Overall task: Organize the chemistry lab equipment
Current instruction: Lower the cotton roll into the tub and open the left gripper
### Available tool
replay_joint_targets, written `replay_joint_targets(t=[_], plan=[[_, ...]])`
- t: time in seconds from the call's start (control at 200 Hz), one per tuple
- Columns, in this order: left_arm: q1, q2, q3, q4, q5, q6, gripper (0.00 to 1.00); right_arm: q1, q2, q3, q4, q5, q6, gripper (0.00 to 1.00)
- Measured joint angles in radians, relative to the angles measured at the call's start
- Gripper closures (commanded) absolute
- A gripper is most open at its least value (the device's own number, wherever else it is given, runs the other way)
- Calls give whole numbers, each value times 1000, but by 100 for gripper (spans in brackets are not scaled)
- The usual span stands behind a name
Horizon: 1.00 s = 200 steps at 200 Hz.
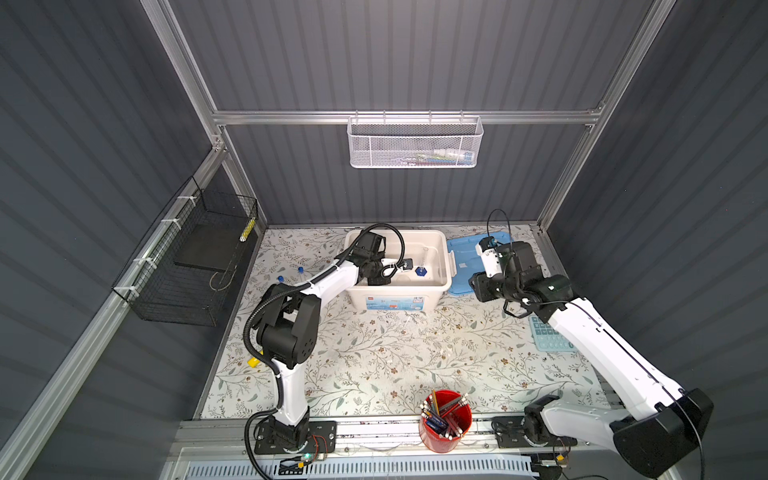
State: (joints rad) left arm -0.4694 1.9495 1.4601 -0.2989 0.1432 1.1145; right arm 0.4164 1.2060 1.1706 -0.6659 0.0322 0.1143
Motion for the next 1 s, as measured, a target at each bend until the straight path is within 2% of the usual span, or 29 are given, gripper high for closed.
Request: replay_joint_targets(t=[0.055, 0.105, 0.255, 0.4, 0.615, 0.725, 0.936, 1.001], plan=[[0, 2, 2, 0, 0, 0, 99, -1, 0, 0, 0, -1, 0, 56], [0, 3, 5, 0, 0, 0, 89, -2, 0, 0, 0, -2, 0, 56], [0, 5, 5, -1, -1, -8, 69, -5, 0, 0, 0, -3, 0, 56], [0, 6, 5, -1, -1, -9, 58, -5, 4, 0, 0, -4, -2, 56], [0, 5, 5, -1, 0, -8, 49, -5, 10, 0, -1, -7, -2, 56], [0, -6, 5, -1, 2, -11, 48, -5, 10, 0, -1, -7, -2, 56], [0, -83, 9, 0, 9, -27, 47, -5, 10, 2, -8, -6, -2, 56], [0, -108, 11, 1, 15, -35, 42, -5, 11, 3, -9, -6, -2, 56]])
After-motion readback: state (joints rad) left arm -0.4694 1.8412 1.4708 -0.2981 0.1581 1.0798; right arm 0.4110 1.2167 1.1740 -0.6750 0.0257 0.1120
